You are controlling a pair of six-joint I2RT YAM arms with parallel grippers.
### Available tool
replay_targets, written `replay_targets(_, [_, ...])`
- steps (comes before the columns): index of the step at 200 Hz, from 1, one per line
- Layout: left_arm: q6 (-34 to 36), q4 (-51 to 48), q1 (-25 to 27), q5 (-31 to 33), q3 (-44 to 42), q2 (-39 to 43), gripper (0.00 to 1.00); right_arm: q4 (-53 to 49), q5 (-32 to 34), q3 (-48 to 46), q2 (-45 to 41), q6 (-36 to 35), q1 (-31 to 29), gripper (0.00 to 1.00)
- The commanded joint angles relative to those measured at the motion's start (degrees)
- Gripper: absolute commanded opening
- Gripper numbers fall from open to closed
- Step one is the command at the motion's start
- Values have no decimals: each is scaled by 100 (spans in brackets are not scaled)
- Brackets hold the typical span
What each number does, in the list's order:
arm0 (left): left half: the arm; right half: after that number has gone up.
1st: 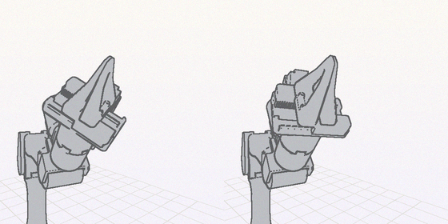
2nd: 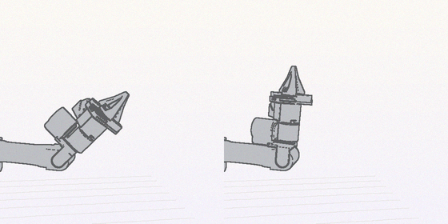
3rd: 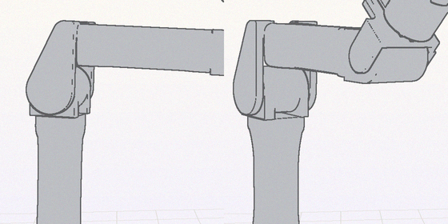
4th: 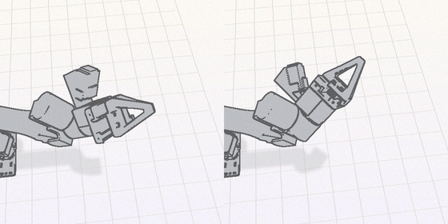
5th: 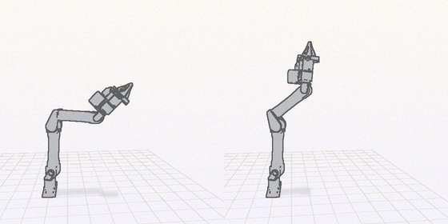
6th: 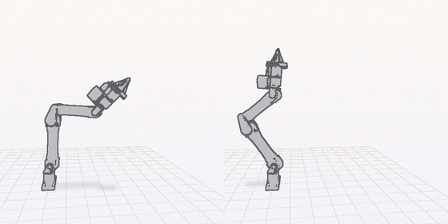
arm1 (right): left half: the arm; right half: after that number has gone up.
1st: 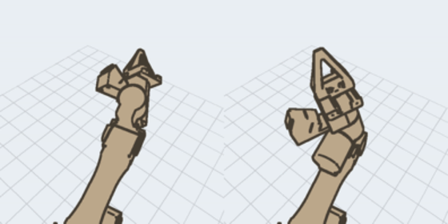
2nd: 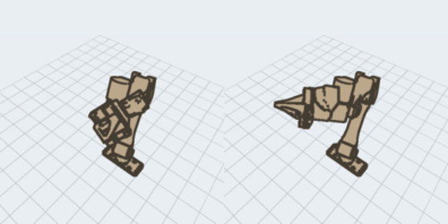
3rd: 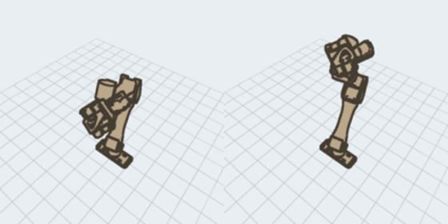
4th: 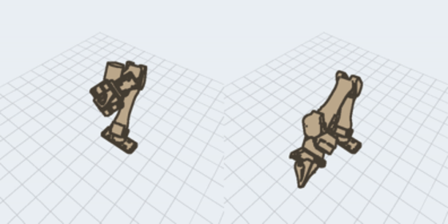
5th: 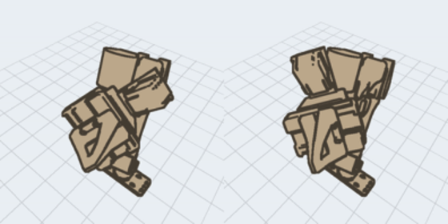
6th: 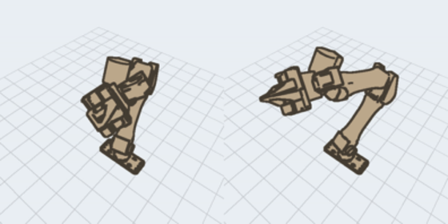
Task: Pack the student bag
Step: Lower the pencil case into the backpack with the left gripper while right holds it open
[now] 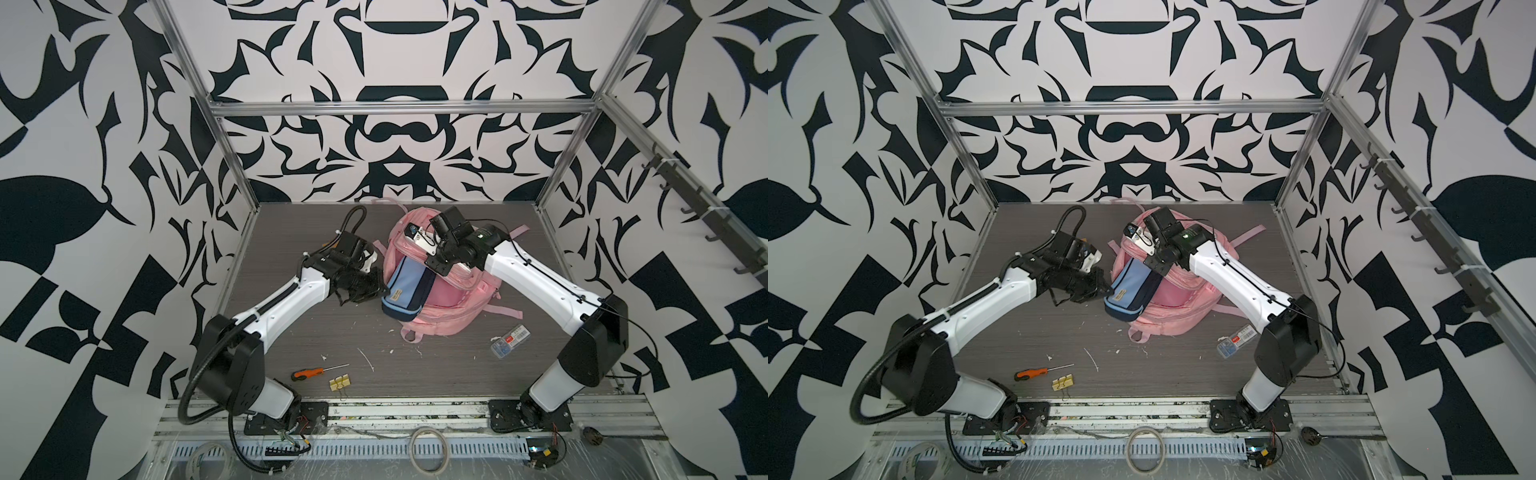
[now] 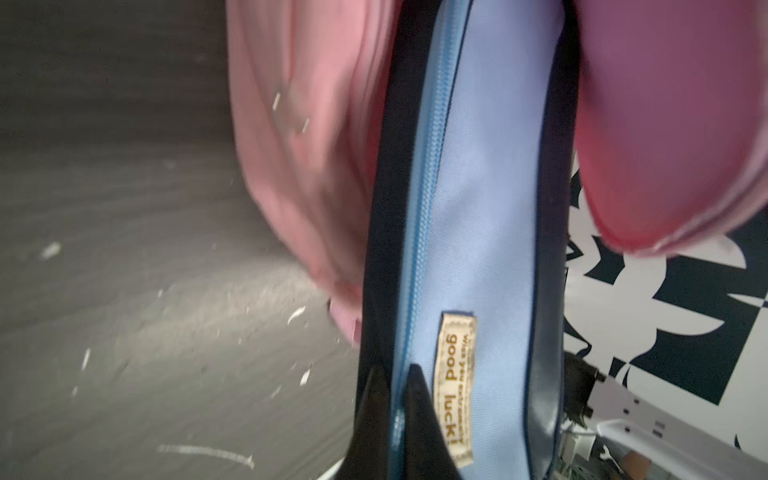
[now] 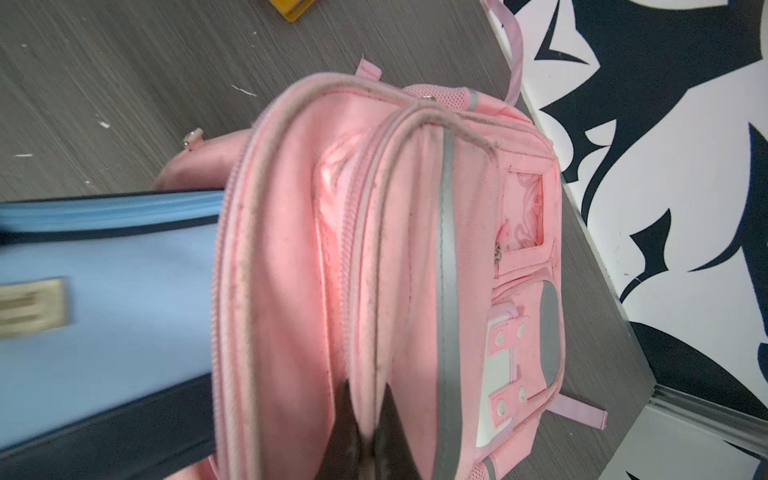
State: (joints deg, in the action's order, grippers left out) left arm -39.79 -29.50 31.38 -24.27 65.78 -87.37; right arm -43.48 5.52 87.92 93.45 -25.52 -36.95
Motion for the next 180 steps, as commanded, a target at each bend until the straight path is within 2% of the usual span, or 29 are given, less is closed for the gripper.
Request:
replay_targets(1, [-393,977,26,213,461,-431,0,289,-86,278,-455,54,-187,0])
replay_targets(51, [-1068,2319,76,290,1167,-1717,0,323,-306,182,-534,40,-420,0])
replay_targets(64, [-1101,2434,144,175,1320,-1904,15,319,-284,150,-536,47,-427,0])
replay_targets(73, [-1064,2546,202,98,1306,-1917,33,346,-258,106,-555,47,-426,0])
replay_targets(79, [-1041,2617,232,45,1233,-1872,41,381,-237,78,-570,47,-427,0])
replay_targets(93, [-994,2747,237,-45,875,-1607,58,483,-244,9,-599,28,-426,0])
replay_targets(106, [-894,2728,206,-129,436,-1237,66,525,-253,-44,-606,-46,-425,0])
replay_targets(143, [-133,1681,-129,-114,-619,412,69,565,-318,-287,-647,-251,-402,0])
replay_targets(167, [694,736,-565,-98,-736,1314,70,654,-571,-512,-807,-290,-401,0])
replay_targets(180, [1175,433,-902,-348,-605,1553,69,706,-886,-727,-950,-392,-400,0])
